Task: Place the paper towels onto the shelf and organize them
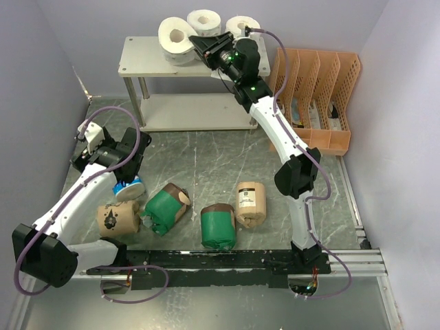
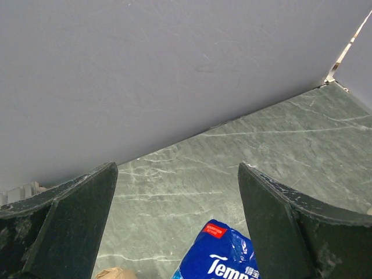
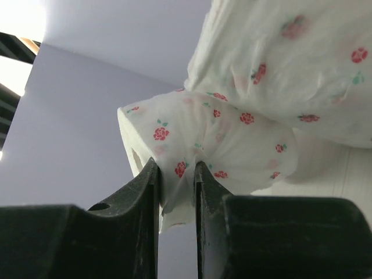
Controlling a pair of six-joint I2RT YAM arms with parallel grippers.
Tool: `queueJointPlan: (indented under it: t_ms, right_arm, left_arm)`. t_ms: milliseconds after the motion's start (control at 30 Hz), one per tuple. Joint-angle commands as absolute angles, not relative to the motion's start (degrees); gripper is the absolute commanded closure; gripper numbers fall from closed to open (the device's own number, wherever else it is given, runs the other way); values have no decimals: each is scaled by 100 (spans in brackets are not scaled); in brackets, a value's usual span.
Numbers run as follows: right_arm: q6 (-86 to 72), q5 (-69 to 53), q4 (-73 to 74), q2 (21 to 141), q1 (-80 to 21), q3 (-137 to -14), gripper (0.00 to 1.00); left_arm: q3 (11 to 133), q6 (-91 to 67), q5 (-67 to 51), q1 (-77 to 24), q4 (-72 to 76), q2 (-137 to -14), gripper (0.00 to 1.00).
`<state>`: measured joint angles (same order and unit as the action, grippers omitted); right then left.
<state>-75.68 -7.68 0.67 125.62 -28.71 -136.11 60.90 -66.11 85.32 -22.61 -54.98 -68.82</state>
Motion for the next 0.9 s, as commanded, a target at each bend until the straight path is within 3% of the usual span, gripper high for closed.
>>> queueJointPlan:
  t_ms: [0, 67, 167, 267, 467, 533, 567, 633, 867]
  right_arm:
    - [-7340, -427, -701, 12568, -2858, -13751, 100]
    - [-7190, -490, -913, 12593, -2856, -13674, 100]
    - [-7114, -565, -1122, 12607, -2857, -13597, 68]
    - [-7085, -638, -1256, 12629, -2862, -13609, 52]
    - [-7170, -852, -1478, 12686, -2857, -13597, 50]
    - [-7107, -905, -1567, 12708, -2856, -13592, 45]
    - [-7080, -959, -1599, 12712, -2856, -13596, 39]
    - [-6977, -1239, -1660, 12673, -2857, -13621, 3]
    - [-6526, -3567, -1547, 11727, -2914, -12783, 0]
  left_arm:
    - [6354, -6948, 8757, -2294, -5829, -6930, 4]
    - [6370, -7044, 8779, -2294, -5915, -6930, 4]
    - [6344, -7010, 8780, -2292, -5870, -6894, 4]
    - [6313, -6860, 8776, -2294, -5727, -6857, 4]
    - [6314, -6758, 8789, -2294, -5656, -6889, 4]
    - [6324, -6826, 8796, -2294, -5728, -6891, 4]
    - [6328, -6855, 8802, -2294, -5752, -6892, 4]
    - [6320, -6854, 8807, -2294, -5738, -6866, 4]
    - [5982, -5849, 8729, -2290, -4618, -6824, 4]
